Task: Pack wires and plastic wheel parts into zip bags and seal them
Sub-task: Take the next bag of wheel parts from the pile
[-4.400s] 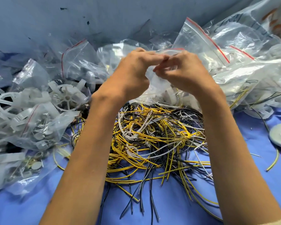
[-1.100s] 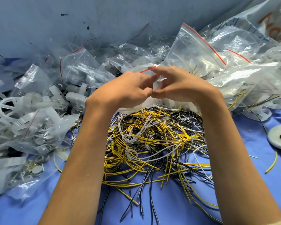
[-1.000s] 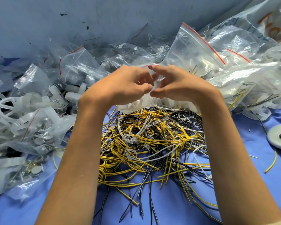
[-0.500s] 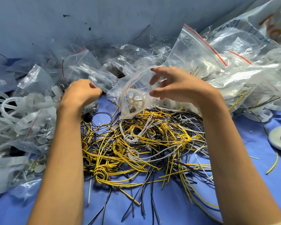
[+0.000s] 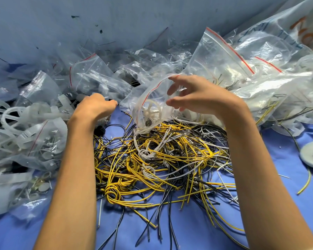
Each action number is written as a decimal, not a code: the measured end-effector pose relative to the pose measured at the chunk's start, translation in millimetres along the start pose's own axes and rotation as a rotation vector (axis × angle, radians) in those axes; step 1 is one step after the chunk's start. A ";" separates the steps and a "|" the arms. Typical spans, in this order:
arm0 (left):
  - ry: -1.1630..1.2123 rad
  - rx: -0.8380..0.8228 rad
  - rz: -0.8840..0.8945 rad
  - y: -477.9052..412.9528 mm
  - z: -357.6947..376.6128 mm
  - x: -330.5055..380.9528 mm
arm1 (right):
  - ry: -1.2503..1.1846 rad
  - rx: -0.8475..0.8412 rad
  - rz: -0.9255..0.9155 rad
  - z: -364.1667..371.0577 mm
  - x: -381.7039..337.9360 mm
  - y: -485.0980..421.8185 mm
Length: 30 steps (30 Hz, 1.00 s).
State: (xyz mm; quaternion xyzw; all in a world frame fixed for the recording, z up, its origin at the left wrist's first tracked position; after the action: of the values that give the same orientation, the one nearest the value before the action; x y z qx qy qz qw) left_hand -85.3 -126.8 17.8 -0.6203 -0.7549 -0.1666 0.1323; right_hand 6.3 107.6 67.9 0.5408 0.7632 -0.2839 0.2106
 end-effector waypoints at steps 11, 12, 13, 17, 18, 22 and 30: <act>0.244 0.282 0.217 43.7 -50.9 36.9 | -0.015 -0.009 -0.001 -0.1 0.7 0.3; 0.309 0.292 0.242 46.5 -55.7 38.8 | -0.019 -0.010 -0.001 -0.2 0.8 0.5; 0.384 0.288 0.269 49.5 -60.1 40.8 | -0.023 -0.013 0.000 -0.2 1.0 0.7; 0.666 0.155 0.381 69.3 -72.1 53.1 | -0.016 -0.021 0.003 -0.3 1.3 0.7; 0.736 0.088 0.407 75.5 -73.5 56.8 | -0.016 -0.024 0.002 -0.1 1.3 0.8; 0.919 -0.278 0.604 103.0 -68.4 78.3 | -0.028 -0.037 0.002 1.0 0.7 0.2; 0.895 -0.621 0.844 131.7 -27.3 118.9 | -0.014 -0.016 -0.057 -0.4 -6.6 0.5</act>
State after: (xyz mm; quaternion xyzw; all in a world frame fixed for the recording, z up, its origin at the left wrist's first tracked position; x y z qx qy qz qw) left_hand 20.4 -9.0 102.5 -0.7417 -0.2388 -0.5497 0.3010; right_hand 8.9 103.4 72.2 0.5153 0.7791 -0.2873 0.2121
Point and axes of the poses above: each hand's wrist, its own y-axis away from the middle knuckle, its own z-axis out of the palm, x = y × z, the point moved 5 cm from there along -y, towards the middle knuckle, and after that the axes turned 6 degrees about -z, right-handed, at the moved point
